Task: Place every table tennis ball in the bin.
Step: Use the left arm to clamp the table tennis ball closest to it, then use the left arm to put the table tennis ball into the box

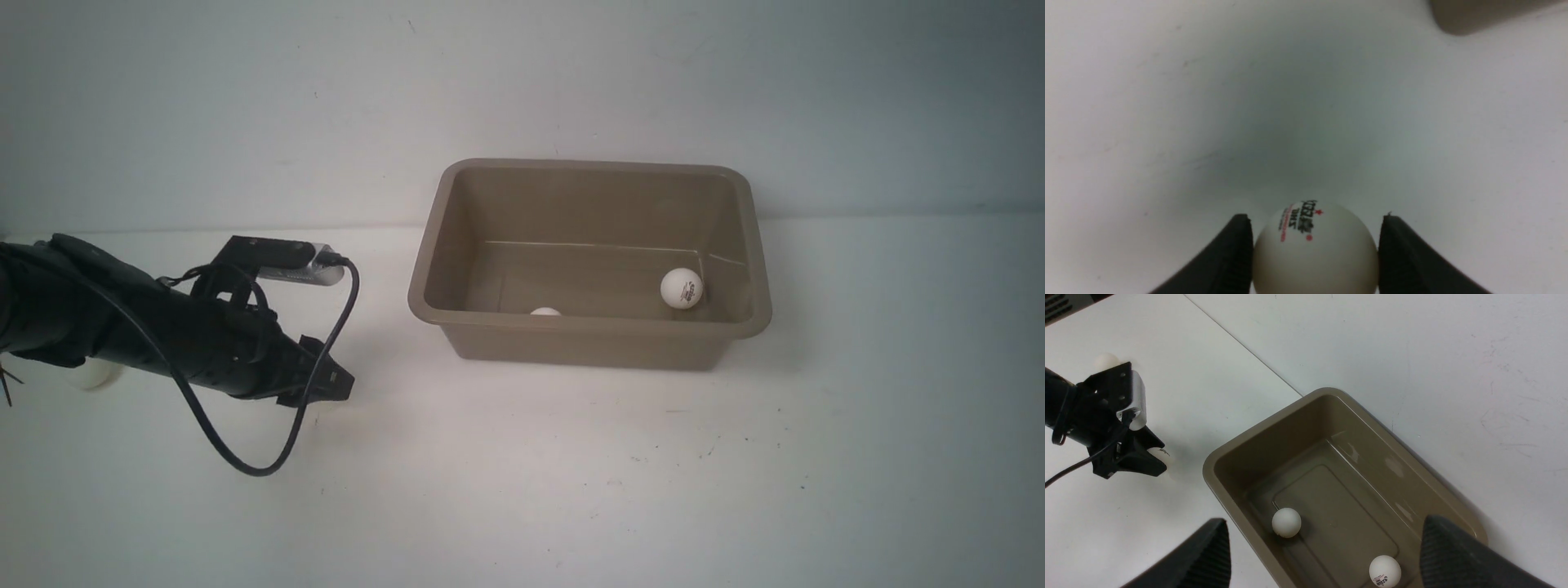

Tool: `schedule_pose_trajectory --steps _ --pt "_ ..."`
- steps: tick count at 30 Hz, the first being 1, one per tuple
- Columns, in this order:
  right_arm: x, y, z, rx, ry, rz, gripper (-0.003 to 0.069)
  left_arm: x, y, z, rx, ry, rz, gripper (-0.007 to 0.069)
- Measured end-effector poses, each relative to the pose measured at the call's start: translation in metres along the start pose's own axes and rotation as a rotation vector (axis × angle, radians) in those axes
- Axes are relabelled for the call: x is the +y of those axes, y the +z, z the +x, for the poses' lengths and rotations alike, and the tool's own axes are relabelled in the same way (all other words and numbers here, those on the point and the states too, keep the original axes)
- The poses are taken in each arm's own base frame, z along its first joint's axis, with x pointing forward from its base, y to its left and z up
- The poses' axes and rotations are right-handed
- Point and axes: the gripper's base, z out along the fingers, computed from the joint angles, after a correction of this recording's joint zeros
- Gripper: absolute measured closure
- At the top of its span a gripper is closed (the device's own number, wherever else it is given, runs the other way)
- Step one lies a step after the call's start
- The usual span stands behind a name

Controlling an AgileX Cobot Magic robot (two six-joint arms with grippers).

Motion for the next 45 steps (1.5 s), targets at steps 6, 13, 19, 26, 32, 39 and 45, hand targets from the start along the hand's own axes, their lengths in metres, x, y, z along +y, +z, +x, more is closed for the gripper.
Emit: schedule_pose_trajectory --steps 6,13,19,26,32,39,45 --pt "0.0 0.0 0.0 0.0 -0.001 0.0 0.0095 -0.024 -0.043 -0.041 -0.116 0.095 0.092 0.0279" --pt "0.0 0.0 0.0 0.0 -0.001 0.0 0.0095 -0.052 -0.09 -0.095 -0.329 0.163 0.17 0.0279" --pt "0.0 0.0 0.0 0.0 -0.003 0.0 0.0095 -0.076 -0.053 -0.119 -0.323 0.272 0.238 0.0279" --pt "0.0 0.0 0.0 0.0 -0.003 0.0 0.0095 -0.091 0.018 -0.124 -0.258 0.316 0.262 0.0279" --pt "0.0 0.0 0.0 0.0 -0.003 0.0 0.0095 -0.089 0.04 -0.13 -0.251 0.314 0.267 0.0234" --pt "0.001 0.0 0.0 -0.004 0.0 -0.006 0.0095 -0.09 0.038 -0.132 -0.243 0.258 0.281 0.0074" --pt "0.001 0.0 -0.001 -0.01 0.004 -0.015 0.0095 -0.069 -0.029 -0.144 -0.27 0.287 0.153 0.011"
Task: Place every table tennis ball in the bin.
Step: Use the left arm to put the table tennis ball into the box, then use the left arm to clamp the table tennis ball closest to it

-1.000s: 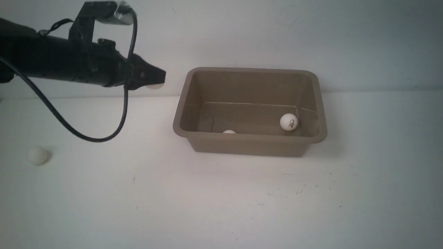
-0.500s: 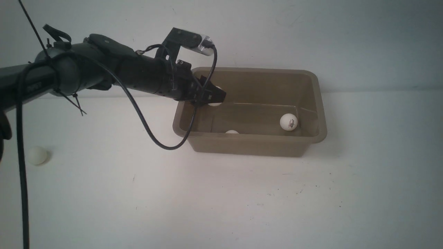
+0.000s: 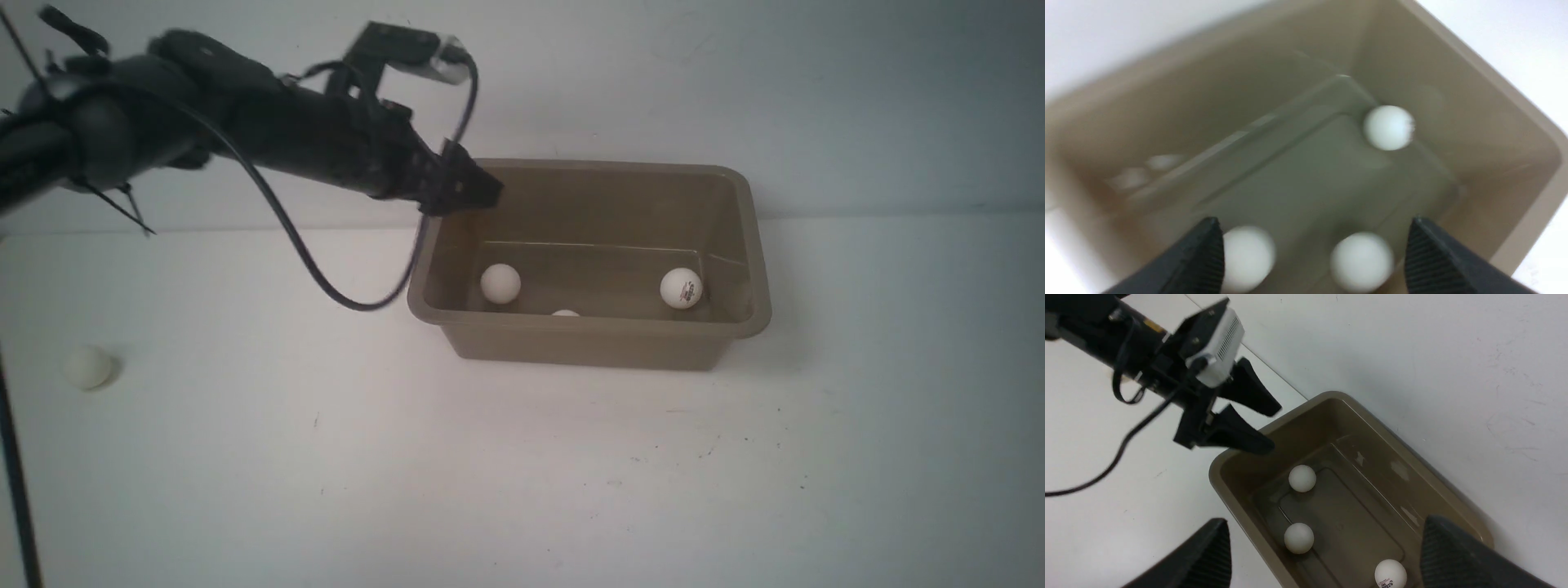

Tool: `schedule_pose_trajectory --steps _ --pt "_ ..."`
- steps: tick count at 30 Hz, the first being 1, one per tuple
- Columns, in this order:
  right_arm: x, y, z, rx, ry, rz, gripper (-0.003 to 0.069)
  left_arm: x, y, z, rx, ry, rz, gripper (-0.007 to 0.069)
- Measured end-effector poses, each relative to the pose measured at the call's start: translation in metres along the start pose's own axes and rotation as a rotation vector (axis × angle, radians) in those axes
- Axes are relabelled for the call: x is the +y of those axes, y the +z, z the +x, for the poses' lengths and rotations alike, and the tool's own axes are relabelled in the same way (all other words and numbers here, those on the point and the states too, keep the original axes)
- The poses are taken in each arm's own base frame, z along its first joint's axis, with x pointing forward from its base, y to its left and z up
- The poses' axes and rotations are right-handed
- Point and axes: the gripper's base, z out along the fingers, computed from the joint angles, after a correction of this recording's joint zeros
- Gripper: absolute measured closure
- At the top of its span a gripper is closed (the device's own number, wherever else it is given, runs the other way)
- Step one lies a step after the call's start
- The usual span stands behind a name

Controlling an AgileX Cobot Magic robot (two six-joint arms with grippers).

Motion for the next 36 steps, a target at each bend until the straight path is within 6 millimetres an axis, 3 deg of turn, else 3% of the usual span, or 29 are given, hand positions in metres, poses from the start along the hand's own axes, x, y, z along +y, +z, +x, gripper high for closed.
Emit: schedule_pose_trajectory --steps 2,7,10,23,25,29,36 --pt "0.0 0.0 0.0 -0.002 -0.001 -0.003 0.0095 0.01 -0.035 -0.005 0.025 -0.014 -0.078 0.0124" --pt "0.0 0.0 0.0 -0.003 -0.007 -0.004 0.0095 0.027 -0.097 -0.001 0.147 -0.106 -0.239 0.0125" --pt "0.0 0.0 0.0 -0.004 -0.013 -0.005 0.0095 0.037 -0.115 0.011 0.259 -0.158 -0.32 0.0125" --pt "0.001 0.0 0.0 -0.005 -0.018 -0.007 0.0095 0.073 -0.13 0.05 0.602 -0.206 -0.591 0.0125" --pt "0.001 0.0 0.0 -0.005 -0.018 -0.007 0.0095 0.091 -0.128 0.068 0.673 -0.247 -0.605 0.0125" --pt "0.001 0.0 0.0 -0.005 -0.018 -0.008 0.0095 0.113 -0.125 0.089 0.701 -0.323 -0.595 0.0125" --pt "0.001 0.0 0.0 -0.005 -0.018 -0.008 0.0095 0.134 -0.128 0.106 0.69 -0.384 -0.605 0.0125"
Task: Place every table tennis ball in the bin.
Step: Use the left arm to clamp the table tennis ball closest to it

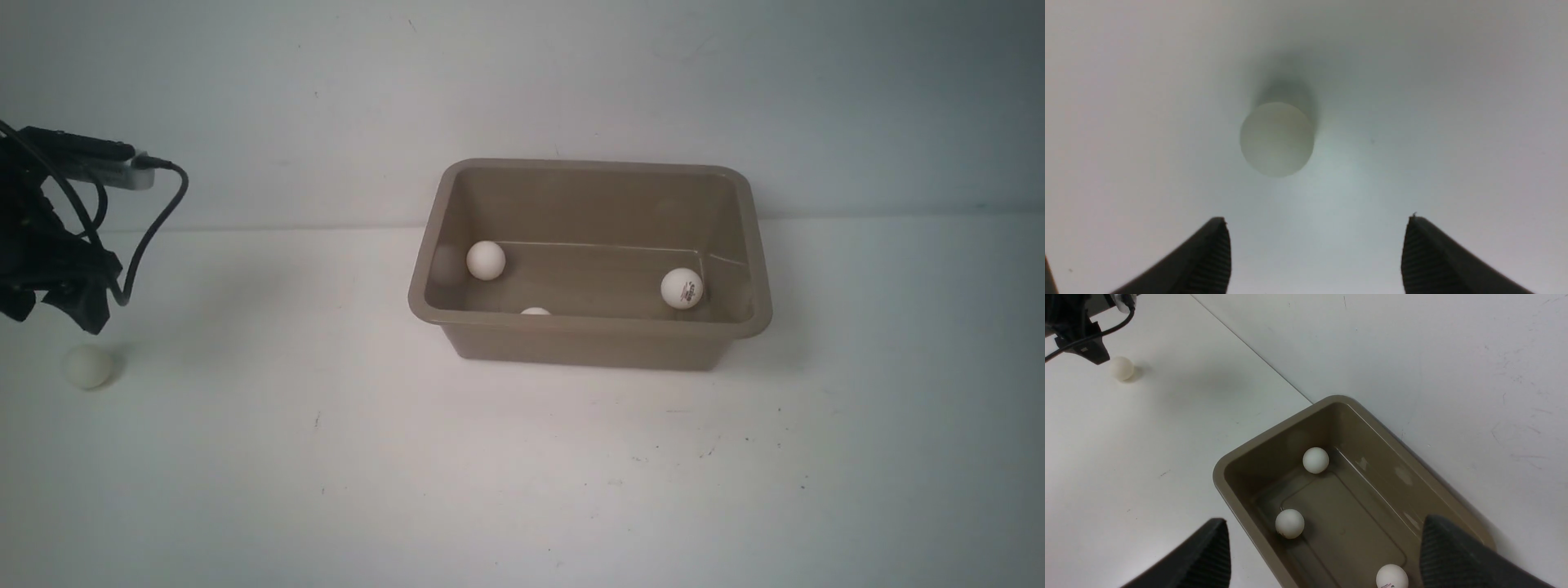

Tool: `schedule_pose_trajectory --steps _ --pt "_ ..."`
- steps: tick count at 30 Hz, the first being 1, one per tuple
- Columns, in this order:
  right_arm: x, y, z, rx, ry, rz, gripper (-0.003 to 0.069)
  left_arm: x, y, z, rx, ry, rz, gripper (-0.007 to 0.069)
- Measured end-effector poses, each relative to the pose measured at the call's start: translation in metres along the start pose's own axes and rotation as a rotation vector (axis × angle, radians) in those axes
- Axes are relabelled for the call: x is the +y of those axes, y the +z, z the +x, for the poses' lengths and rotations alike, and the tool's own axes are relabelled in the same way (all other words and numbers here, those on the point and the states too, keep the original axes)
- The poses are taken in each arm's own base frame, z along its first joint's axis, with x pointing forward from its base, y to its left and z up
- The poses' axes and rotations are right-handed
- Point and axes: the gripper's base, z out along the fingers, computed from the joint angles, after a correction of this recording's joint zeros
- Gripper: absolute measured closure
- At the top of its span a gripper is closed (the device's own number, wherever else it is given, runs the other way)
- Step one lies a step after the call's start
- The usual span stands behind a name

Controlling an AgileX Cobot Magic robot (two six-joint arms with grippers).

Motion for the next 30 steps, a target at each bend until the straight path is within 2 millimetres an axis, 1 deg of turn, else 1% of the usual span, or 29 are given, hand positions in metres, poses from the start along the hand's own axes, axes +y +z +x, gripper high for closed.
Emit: schedule_pose_trajectory --steps 3,4,5,6,7,10,12,14,16,18,20,21,22,24,26,27,28,29,30 --pt "0.0 0.0 0.0 0.0 0.0 0.0 0.0095 0.006 0.015 0.0 0.009 -0.012 0.0 0.0125" --pt "0.0 0.0 0.0 0.0 0.0 -0.001 0.0095 0.008 0.025 -0.001 0.016 -0.014 0.002 0.0125" --pt "0.0 0.0 0.0 0.0 0.0 -0.001 0.0095 0.009 0.026 -0.001 0.017 -0.015 0.002 0.0125" --pt "0.0 0.0 0.0 0.0 0.0 -0.001 0.0095 0.009 0.031 -0.002 0.021 -0.015 0.004 0.0125" --pt "0.0 0.0 0.0 0.0 0.0 -0.001 0.0095 0.009 0.041 -0.002 0.029 -0.016 0.007 0.0125" --pt "0.0 0.0 0.0 -0.002 0.001 -0.003 0.0095 0.009 0.059 -0.003 0.047 -0.015 0.014 0.0125" --pt "0.0 0.0 0.0 -0.003 0.002 -0.004 0.0095 0.009 0.067 -0.003 0.054 -0.014 0.016 0.0125" --pt "0.001 0.0 0.0 -0.004 0.003 -0.006 0.0095 0.01 0.082 -0.003 0.064 -0.008 0.014 0.0125" --pt "0.001 0.0 -0.001 -0.006 0.005 -0.009 0.0095 0.011 0.092 -0.003 0.075 0.003 -0.002 0.0125" --pt "0.001 0.0 -0.001 -0.01 0.007 -0.014 0.0095 0.015 0.099 -0.003 0.078 0.002 -0.039 0.0146" --pt "0.001 0.0 -0.001 -0.012 0.008 -0.016 0.0095 0.016 0.099 -0.004 0.07 -0.018 -0.058 0.0199" --pt "0.001 0.0 -0.001 -0.012 0.008 -0.016 0.0095 0.017 0.099 -0.004 0.068 -0.033 -0.061 0.0255" --pt "0.002 0.0 -0.001 -0.012 0.009 -0.017 0.0095 0.016 0.099 -0.004 0.067 -0.038 -0.059 0.0281" --pt "0.002 0.0 -0.001 -0.014 0.01 -0.019 0.0095 0.013 0.095 -0.005 0.052 -0.043 -0.031 0.0274" --pt "0.002 0.0 -0.001 -0.014 0.01 -0.019 0.0095 0.005 0.084 -0.01 0.011 -0.026 0.026 0.0272" --pt "0.002 0.0 -0.001 -0.014 0.009 -0.019 0.0095 0.005 0.084 -0.01 0.011 -0.026 0.026 0.0272" --pt "0.002 0.0 -0.001 -0.014 0.009 -0.019 0.0095 -0.006 0.064 -0.019 -0.056 -0.008 0.095 0.0272" --pt "0.002 0.0 -0.001 -0.014 0.009 -0.019 0.0095 -0.01 0.058 -0.022 -0.079 0.0 0.12 0.0272" --pt "0.002 0.0 -0.001 -0.014 0.009 -0.019 0.0095 -0.018 0.043 -0.029 -0.129 0.018 0.162 0.0272"
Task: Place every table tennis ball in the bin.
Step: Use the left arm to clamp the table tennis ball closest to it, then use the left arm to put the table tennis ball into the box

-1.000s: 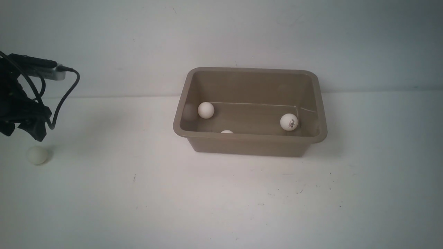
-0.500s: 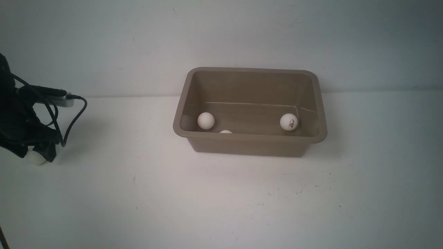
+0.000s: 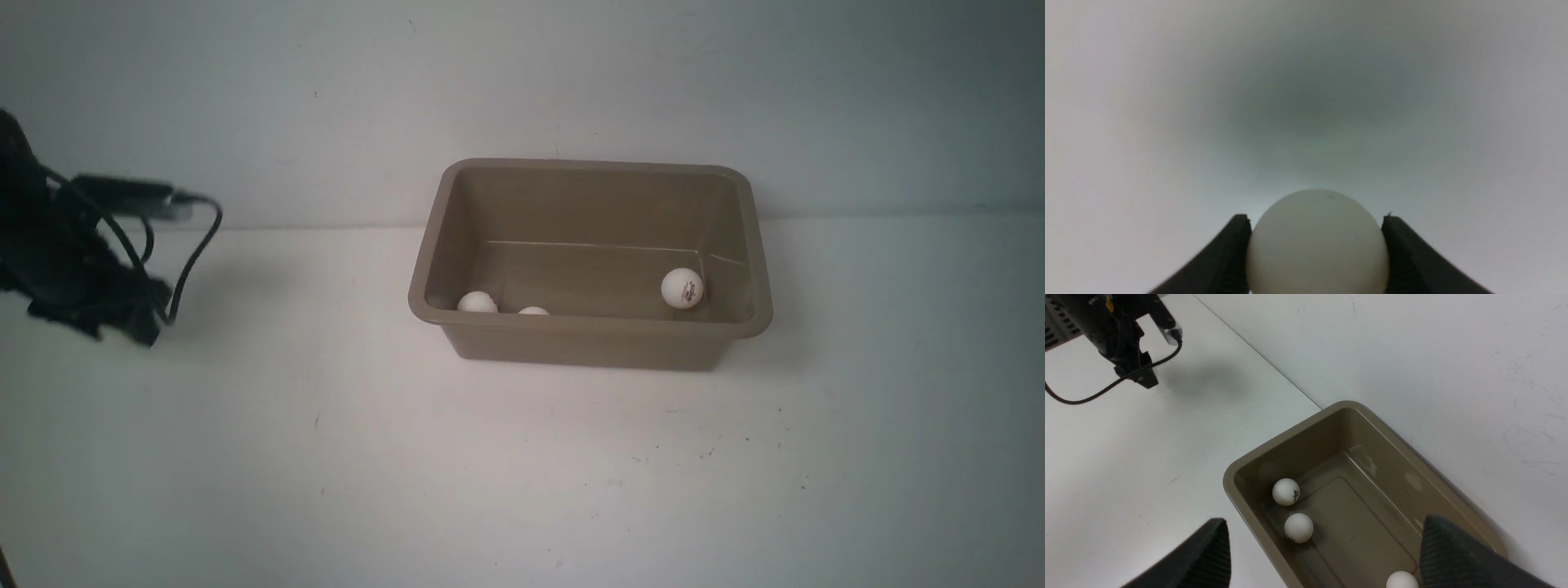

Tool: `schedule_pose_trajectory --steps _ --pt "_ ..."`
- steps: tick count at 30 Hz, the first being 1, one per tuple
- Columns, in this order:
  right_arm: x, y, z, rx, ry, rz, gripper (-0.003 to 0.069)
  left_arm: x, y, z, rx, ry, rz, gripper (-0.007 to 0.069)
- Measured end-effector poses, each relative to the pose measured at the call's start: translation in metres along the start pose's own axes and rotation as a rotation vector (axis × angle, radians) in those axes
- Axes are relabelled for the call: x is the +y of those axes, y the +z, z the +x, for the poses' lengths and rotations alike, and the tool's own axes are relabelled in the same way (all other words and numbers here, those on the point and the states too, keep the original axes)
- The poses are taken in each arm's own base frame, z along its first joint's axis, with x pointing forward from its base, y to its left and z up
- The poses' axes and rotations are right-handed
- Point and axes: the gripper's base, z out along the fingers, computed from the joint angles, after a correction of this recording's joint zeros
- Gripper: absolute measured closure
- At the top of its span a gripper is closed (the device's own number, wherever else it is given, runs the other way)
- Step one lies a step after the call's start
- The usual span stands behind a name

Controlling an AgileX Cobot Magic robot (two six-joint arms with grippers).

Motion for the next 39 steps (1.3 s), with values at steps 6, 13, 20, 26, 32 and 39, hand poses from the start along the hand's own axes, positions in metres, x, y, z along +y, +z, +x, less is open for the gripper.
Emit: schedule_pose_trajectory --steps 6,13,20,26,32,39 --pt "0.0 0.0 0.0 -0.001 0.001 -0.002 0.0095 -0.084 -0.086 -0.05 -0.315 0.269 0.268 0.0272" --pt "0.0 0.0 0.0 -0.001 0.001 -0.002 0.0095 -0.194 -0.094 -0.066 -0.41 0.571 0.504 0.0272" --pt "0.0 0.0 0.0 -0.003 0.002 -0.004 0.0095 -0.26 -0.035 -0.068 -0.398 0.742 0.443 0.0272" --pt "0.001 0.0 -0.001 -0.007 0.005 -0.01 0.0095 -0.286 0.027 -0.062 -0.345 0.818 0.386 0.0248" --pt "0.001 0.0 -0.001 -0.008 -0.006 -0.011 0.0095 -0.288 0.038 -0.067 -0.36 0.664 0.332 0.0038" --pt "0.003 -0.011 -0.002 -0.009 -0.038 0.026 0.0095 -0.267 -0.054 -0.086 -0.444 0.636 0.169 0.0049"
